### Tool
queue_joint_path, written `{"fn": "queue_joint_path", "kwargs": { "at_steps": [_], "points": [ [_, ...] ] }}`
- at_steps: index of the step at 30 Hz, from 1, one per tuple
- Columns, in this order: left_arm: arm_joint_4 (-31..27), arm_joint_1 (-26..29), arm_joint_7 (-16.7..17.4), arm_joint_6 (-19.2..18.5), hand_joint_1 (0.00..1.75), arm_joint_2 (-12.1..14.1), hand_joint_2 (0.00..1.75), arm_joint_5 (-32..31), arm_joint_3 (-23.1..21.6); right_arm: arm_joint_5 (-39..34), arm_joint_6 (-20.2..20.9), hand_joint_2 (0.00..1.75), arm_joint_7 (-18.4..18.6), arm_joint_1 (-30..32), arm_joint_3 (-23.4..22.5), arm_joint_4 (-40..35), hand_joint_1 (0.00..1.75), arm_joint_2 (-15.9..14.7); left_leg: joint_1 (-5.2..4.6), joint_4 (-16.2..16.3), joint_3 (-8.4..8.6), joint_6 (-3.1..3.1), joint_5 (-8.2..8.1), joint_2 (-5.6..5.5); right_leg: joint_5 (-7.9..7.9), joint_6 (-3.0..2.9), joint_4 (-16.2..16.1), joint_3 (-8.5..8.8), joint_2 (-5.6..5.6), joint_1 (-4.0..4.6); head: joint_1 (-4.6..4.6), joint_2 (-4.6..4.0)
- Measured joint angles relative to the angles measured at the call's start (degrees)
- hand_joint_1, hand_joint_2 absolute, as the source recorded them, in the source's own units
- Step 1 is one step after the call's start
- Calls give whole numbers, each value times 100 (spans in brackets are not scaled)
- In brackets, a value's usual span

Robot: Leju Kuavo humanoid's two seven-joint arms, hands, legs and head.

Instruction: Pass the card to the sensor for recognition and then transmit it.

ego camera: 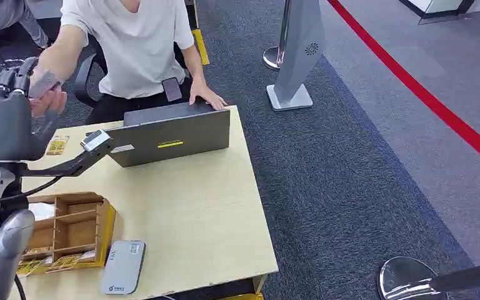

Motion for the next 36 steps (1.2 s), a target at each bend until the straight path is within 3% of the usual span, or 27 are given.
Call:
{"fn": "queue_joint_path", "kwargs": {
  "at_steps": [4,10,17,21,25,36],
  "points": [
    [-92,191,15,26,0,-28,175,232,11,-57,18,175,-46,8,0,2,0,0,0,0,-2,0,0,1,0,0,0,0,1,0,0,0],
    [-1118,1333,-186,134,0,42,175,675,55,-354,92,175,-175,42,-9,57,0,0,-1,-1,-6,-1,-7,17,-6,2,-1,-6,10,-1,0,0],
    [-2061,3191,-619,1024,0,579,175,693,100,-643,116,175,-286,73,-24,72,0,2,1,-2,-5,-5,-18,22,-15,-4,-1,-11,12,0,2,0],
    [-2103,4139,-588,1350,0,776,175,800,247,-730,107,175,-339,89,-24,74,0,0,1,-2,-4,-1,-21,20,-21,-5,-1,-21,8,0,-2,0],
    [-2040,4711,-306,1471,0,822,175,913,378,-750,83,175,-356,97,-24,76,0,2,0,-2,-4,-1,-21,21,-21,-5,-1,-18,7,0,0,0],
    [-1340,5299,293,1497,0,820,175,1327,529,-909,42,175,-347,100,-22,77,0,0,0,-2,-3,0,-21,15,-21,-5,-2,-12,3,0,0,0]
  ]
}}
